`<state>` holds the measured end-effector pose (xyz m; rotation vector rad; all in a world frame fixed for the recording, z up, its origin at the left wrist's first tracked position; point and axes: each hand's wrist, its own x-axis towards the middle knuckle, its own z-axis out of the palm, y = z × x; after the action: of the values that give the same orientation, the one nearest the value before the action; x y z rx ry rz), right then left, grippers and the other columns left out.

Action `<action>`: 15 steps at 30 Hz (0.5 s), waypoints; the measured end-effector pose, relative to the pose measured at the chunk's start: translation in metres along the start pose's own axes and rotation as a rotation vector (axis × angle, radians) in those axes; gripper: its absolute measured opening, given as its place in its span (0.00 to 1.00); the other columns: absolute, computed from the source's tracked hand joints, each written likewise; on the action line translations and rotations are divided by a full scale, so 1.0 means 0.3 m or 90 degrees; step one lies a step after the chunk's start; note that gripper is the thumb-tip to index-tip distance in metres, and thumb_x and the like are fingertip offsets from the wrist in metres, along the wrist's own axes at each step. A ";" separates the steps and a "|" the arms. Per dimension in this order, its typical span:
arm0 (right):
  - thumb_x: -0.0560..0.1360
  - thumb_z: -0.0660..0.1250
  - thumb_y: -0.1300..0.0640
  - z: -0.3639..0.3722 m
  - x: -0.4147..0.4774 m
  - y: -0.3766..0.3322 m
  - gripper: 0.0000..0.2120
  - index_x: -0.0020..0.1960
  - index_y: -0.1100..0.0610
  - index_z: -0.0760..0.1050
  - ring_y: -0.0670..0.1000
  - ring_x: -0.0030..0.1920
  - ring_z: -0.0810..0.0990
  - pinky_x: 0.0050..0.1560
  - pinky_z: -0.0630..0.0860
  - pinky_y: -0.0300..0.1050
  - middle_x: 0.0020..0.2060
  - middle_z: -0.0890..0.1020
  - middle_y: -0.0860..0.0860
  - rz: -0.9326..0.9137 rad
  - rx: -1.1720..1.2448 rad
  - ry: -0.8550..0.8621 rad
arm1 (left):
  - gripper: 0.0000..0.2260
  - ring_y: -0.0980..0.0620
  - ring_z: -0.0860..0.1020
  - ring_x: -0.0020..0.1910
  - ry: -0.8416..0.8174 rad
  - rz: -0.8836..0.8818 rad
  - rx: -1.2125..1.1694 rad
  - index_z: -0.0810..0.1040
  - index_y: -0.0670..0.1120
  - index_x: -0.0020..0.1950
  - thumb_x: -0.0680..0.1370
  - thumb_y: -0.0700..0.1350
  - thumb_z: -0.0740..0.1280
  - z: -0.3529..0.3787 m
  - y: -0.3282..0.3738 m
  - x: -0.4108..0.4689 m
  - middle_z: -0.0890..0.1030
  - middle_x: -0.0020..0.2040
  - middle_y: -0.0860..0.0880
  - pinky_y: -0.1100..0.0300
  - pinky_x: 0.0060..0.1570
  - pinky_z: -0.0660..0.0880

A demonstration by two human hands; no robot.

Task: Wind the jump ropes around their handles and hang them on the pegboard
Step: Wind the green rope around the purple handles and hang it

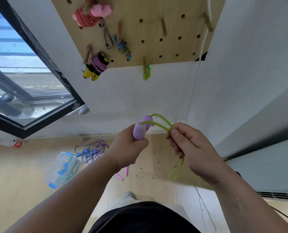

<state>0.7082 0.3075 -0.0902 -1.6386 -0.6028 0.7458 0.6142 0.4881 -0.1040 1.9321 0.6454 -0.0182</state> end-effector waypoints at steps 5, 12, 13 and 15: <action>0.85 0.56 0.50 0.040 0.095 0.034 0.13 0.57 0.40 0.79 0.48 0.36 0.72 0.43 0.75 0.57 0.34 0.74 0.45 0.038 -0.126 -0.044 | 0.04 0.49 0.68 0.27 0.037 -0.075 -0.263 0.70 0.43 0.37 0.71 0.38 0.64 -0.005 0.010 0.069 0.69 0.29 0.46 0.53 0.34 0.68; 0.76 0.50 0.33 0.114 0.321 0.022 0.21 0.47 0.43 0.76 0.47 0.35 0.78 0.45 0.79 0.62 0.33 0.79 0.42 0.081 -0.249 -0.068 | 0.09 0.49 0.62 0.24 0.036 -0.107 -0.551 0.70 0.45 0.36 0.68 0.43 0.70 -0.062 -0.004 0.264 0.63 0.27 0.48 0.57 0.29 0.63; 0.77 0.51 0.34 0.127 0.359 0.009 0.20 0.45 0.44 0.75 0.47 0.35 0.78 0.45 0.79 0.60 0.33 0.79 0.43 0.078 -0.270 -0.079 | 0.11 0.49 0.62 0.24 0.038 -0.104 -0.560 0.70 0.44 0.37 0.68 0.45 0.72 -0.076 -0.007 0.303 0.62 0.26 0.48 0.57 0.27 0.65; 0.82 0.53 0.41 0.153 0.432 -0.016 0.16 0.44 0.46 0.74 0.46 0.35 0.77 0.43 0.77 0.55 0.32 0.78 0.45 0.078 -0.272 -0.092 | 0.15 0.48 0.63 0.21 0.052 -0.105 -0.545 0.71 0.41 0.41 0.68 0.48 0.74 -0.112 -0.007 0.377 0.63 0.23 0.47 0.58 0.26 0.67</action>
<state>0.7596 0.4335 -0.1100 -2.0389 -0.8121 0.8725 0.7010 0.5657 -0.1240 1.0571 0.7147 0.2041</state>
